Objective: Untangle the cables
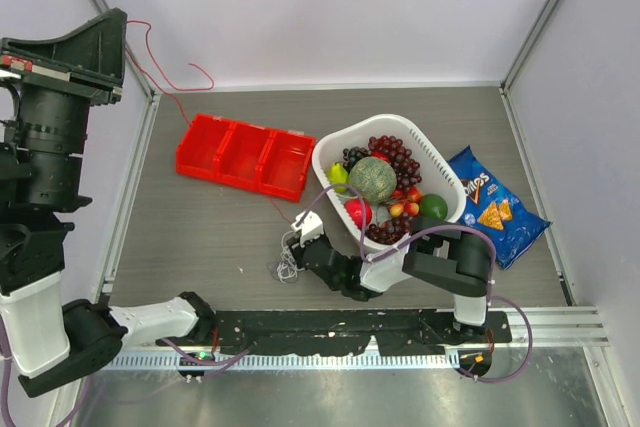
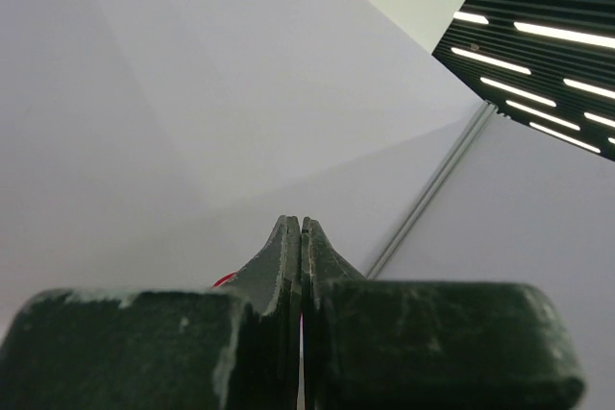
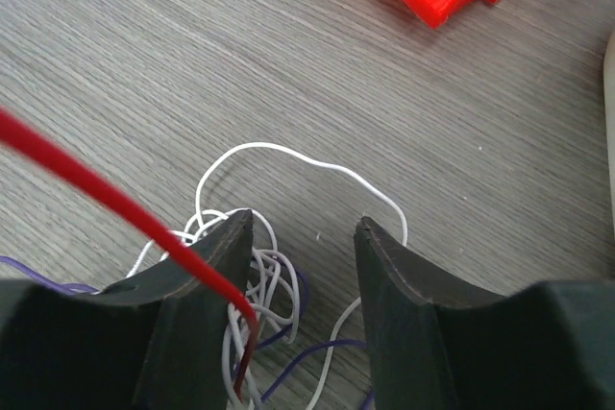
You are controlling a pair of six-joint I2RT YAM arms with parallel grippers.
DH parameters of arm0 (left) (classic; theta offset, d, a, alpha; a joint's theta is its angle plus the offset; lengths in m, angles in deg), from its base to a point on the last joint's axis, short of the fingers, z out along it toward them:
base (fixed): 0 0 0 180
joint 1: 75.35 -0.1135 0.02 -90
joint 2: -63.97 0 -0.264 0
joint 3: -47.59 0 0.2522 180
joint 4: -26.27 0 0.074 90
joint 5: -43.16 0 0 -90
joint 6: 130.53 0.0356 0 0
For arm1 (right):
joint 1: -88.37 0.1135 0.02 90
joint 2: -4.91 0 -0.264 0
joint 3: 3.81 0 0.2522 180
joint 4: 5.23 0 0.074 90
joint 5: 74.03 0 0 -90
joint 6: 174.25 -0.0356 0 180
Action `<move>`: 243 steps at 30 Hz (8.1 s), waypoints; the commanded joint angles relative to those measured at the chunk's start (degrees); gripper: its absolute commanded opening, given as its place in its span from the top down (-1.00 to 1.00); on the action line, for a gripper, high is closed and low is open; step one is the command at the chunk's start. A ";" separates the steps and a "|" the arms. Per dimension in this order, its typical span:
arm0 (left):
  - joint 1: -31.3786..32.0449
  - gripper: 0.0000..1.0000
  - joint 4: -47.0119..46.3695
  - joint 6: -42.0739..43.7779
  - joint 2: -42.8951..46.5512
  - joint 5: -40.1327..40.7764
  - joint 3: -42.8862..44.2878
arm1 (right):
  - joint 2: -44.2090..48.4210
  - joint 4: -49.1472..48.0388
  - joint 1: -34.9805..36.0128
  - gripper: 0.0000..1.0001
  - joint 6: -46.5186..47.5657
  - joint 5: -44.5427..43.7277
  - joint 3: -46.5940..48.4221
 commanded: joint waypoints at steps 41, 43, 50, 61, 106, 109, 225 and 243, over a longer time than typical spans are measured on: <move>-0.05 1.00 6.71 -13.85 16.43 10.92 -33.34 | 22.81 24.73 -8.81 -0.53 -3.62 40.67 28.01; -0.05 1.00 6.72 -15.17 16.96 10.13 -34.30 | 21.14 23.15 -8.72 -0.53 -3.62 40.67 29.50; -0.05 1.00 6.28 -18.34 17.31 8.29 -36.68 | 15.07 17.00 -8.81 -0.53 -3.97 48.11 33.73; -0.05 1.00 5.48 -18.87 18.19 7.84 -37.82 | 11.02 5.83 -8.72 -0.53 -10.48 52.72 32.77; -0.05 0.46 0.13 -18.87 34.43 -19.75 -81.67 | 40.02 30.52 -9.25 0.99 -15.49 43.48 26.78; -0.05 -0.70 -1.90 -17.90 39.44 -21.16 -84.13 | 40.81 36.05 -9.25 0.99 -13.22 42.52 28.54; 0.12 1.00 -9.04 -26.59 29.37 -17.31 -80.11 | 44.70 64.37 -10.04 -0.47 -11.35 30.48 26.43; 0.04 1.00 -2.16 -35.65 28.30 -8.51 -75.44 | 25.09 55.14 -1.78 -0.47 -3.36 10.09 35.22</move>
